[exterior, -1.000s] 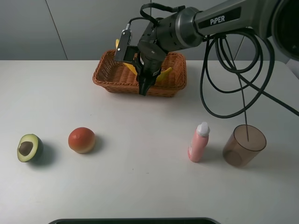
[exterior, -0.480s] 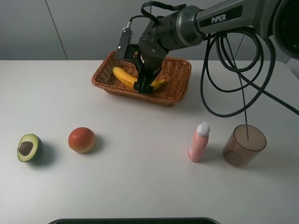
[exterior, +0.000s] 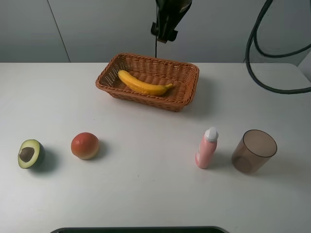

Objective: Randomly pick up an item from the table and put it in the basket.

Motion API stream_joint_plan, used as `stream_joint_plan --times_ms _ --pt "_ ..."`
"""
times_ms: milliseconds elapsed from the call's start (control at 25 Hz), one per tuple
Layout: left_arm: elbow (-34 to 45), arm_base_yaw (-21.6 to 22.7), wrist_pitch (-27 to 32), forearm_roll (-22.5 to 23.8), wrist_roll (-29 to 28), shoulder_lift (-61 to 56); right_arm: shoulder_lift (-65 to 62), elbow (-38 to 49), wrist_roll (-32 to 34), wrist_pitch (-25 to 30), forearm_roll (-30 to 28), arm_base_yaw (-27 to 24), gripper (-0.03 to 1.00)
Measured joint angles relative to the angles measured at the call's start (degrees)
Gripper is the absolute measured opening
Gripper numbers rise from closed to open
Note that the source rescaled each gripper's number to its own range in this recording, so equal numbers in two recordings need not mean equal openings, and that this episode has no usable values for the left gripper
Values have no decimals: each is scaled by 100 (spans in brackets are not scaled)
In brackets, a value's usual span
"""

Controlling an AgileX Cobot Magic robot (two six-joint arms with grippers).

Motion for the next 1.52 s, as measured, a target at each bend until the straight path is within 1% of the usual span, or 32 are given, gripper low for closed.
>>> stream_joint_plan --times_ms 80,160,240,320,440,520,560,640,800,1000,1120,1280,1400,1520 --pt "0 0 0 0 0 0 -614 0 141 597 -15 0 99" --pt "0 0 0 0 0 0 -1199 0 305 1240 98 0 99" --pt "0 0 0 0 0 0 -1798 0 496 1683 377 0 99" --pt "0 0 0 0 0 0 -2469 0 573 2045 814 0 99" --pt "0 0 0 0 0 0 -3362 0 611 2535 1748 0 99" --pt "0 0 0 0 0 0 -3938 96 611 2746 2336 0 99" --pt "0 0 0 0 0 0 -4180 207 611 2774 2588 0 99" --pt "0 0 0 0 0 0 -4795 562 611 2799 2880 0 99" --pt "0 0 0 0 0 0 -6098 1869 715 2849 3193 0 99" --pt "0 0 0 0 0 0 -7753 3814 875 2382 3652 0 99" --pt "0 0 0 0 0 0 -8654 4734 995 2270 3787 0 99" --pt "0 0 0 0 0 0 -9641 5559 1176 2180 3936 0 100" --pt "0 0 0 0 0 0 -10182 5879 1212 2057 3985 0 100" --pt "0 0 0 0 0 0 -10527 6020 1222 2100 4079 0 100"
